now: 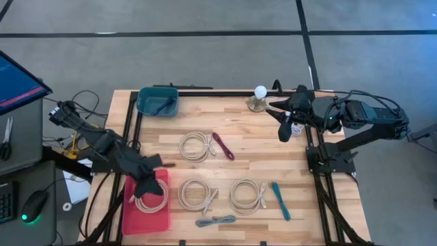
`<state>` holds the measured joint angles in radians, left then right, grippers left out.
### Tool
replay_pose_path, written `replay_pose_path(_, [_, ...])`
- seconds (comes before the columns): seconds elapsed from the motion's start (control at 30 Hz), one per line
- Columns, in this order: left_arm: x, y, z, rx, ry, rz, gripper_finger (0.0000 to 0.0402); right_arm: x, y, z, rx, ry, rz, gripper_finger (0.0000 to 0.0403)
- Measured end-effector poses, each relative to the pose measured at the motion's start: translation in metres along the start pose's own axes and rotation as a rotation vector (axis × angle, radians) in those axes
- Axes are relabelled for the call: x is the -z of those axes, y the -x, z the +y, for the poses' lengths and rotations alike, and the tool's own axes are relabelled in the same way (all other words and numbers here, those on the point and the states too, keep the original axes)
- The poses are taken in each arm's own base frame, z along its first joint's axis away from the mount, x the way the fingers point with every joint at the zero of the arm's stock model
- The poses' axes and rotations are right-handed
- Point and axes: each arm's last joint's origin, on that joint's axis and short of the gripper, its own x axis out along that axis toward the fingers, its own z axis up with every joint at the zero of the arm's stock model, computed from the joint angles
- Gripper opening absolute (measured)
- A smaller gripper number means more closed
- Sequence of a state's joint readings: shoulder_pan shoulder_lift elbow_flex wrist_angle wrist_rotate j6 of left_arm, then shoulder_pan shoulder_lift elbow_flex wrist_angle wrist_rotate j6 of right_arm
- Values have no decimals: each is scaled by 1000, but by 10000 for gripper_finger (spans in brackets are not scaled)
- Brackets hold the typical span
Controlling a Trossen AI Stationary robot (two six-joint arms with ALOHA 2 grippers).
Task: Pick & Place USB Port
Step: Put the blue USB cable into the blue bin
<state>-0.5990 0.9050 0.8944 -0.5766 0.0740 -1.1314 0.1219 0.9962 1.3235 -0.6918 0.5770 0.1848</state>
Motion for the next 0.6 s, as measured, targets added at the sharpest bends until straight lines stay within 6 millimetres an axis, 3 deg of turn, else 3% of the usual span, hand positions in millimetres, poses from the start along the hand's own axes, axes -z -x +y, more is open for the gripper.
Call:
replay_pose_path(0.23, [-21, 30, -11, 105, -227, -379, 69, 0, 0, 0, 0, 0, 0, 117])
replay_pose_path(0.6, [-44, 64, -29, 215, -625, -761, 67, 0, 0, 0, 0, 0, 1, 117])
